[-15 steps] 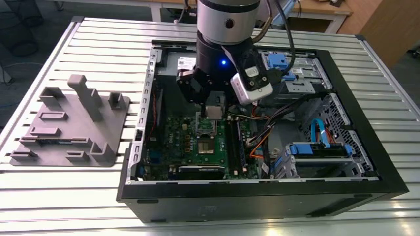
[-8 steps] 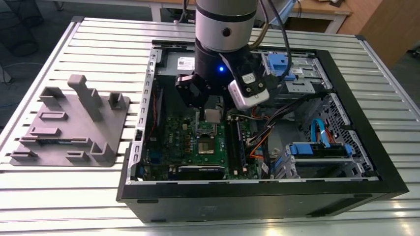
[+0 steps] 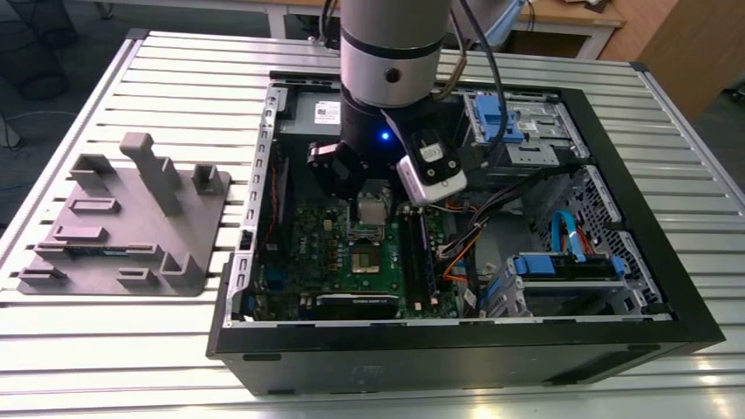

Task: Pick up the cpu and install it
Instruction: 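Pick up the cpu and move it towards the insertion slot, then place the cpu into insertion slot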

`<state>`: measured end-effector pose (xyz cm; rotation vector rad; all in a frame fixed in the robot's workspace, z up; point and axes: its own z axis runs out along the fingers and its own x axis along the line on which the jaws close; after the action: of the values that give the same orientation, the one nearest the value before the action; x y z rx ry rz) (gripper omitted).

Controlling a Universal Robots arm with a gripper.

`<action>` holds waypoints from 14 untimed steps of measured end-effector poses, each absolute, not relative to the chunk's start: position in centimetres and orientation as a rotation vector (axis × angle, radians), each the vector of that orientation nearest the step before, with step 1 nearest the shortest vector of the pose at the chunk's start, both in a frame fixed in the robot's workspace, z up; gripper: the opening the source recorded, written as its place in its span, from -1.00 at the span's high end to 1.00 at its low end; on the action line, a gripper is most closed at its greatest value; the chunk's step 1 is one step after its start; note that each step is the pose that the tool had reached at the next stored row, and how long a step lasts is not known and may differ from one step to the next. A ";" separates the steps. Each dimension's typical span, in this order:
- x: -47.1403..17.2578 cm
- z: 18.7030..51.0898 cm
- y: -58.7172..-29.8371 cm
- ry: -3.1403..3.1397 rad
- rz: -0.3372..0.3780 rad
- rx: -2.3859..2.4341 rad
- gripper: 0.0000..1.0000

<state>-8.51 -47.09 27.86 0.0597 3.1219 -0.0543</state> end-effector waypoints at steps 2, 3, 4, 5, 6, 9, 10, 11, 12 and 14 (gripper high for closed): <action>-8.5 27.5 -47.1 3.122 -0.054 0.060 0.06; -8.5 27.3 -47.1 3.122 -0.054 0.060 0.06; -8.5 27.1 -47.1 3.122 -0.054 0.060 0.06; -8.5 27.1 -47.1 3.122 -0.054 0.060 0.06; -8.5 27.0 -47.1 3.122 -0.054 0.060 0.06; -8.6 27.0 -47.1 3.122 -0.048 0.060 0.06; -8.6 27.0 -47.1 3.122 -0.045 0.060 0.06; -8.6 27.0 -47.1 3.122 -0.043 0.060 0.06; -8.6 27.0 -47.1 3.122 -0.043 0.060 0.06; -8.7 27.0 -47.1 3.122 -0.032 0.060 0.06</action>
<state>-8.72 -47.09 26.99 0.0600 3.1225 -0.0323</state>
